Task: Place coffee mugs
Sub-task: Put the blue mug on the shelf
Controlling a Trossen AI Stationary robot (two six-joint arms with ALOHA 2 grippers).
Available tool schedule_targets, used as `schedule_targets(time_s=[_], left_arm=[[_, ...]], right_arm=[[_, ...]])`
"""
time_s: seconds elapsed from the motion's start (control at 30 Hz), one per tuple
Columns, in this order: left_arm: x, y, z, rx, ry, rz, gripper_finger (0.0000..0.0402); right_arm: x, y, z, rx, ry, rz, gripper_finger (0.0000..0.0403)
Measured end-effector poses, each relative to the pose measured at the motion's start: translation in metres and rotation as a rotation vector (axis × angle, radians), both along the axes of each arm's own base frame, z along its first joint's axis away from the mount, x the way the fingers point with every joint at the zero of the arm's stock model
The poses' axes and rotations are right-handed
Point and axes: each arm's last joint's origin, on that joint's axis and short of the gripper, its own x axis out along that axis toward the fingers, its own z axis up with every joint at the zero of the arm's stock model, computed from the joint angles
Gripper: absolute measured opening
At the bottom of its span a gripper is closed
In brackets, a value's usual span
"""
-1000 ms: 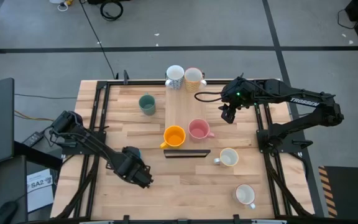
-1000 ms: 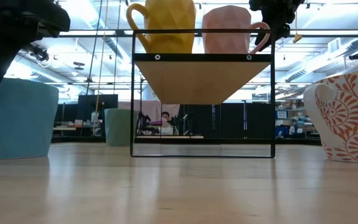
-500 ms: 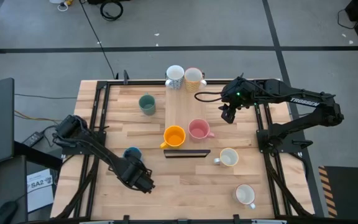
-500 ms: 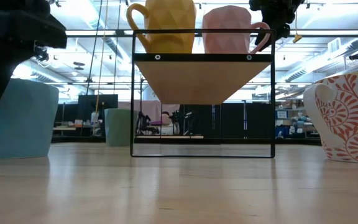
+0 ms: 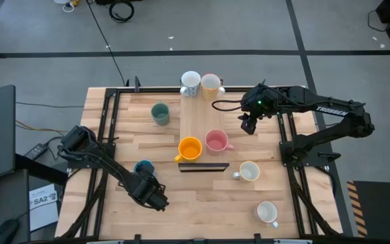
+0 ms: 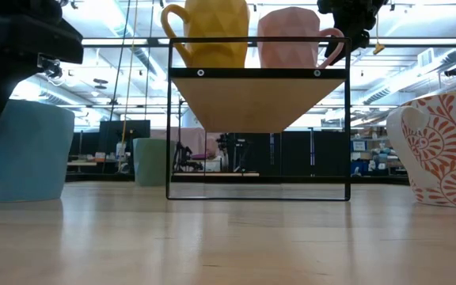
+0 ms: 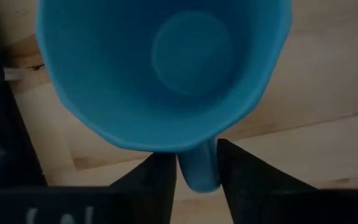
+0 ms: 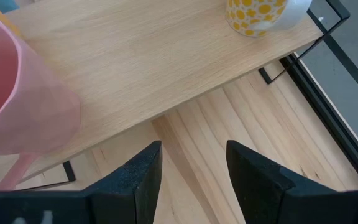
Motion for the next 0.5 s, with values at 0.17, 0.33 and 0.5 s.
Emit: schedule_targets(time_s=[0.17, 0.33, 0.5], left_arm=[[-0.0002, 0.0003, 0.0001, 0.002, 0.004, -0.001, 0.0073], [-0.0007, 0.0006, 0.0005, 0.005, 0.010, -0.008, 0.0059], [-0.0010, 0.0009, 0.0080, 0.010, 0.045, -0.064, 0.0059]], right_arm=[[0.0000, 0.0000, 0.0000, 0.000, 0.000, 0.000, 0.0185], [0.0000, 0.0000, 0.0000, 0.000, 0.000, 0.000, 0.0185], [0.0000, 0.0000, 0.0000, 0.000, 0.000, 0.000, 0.0185]])
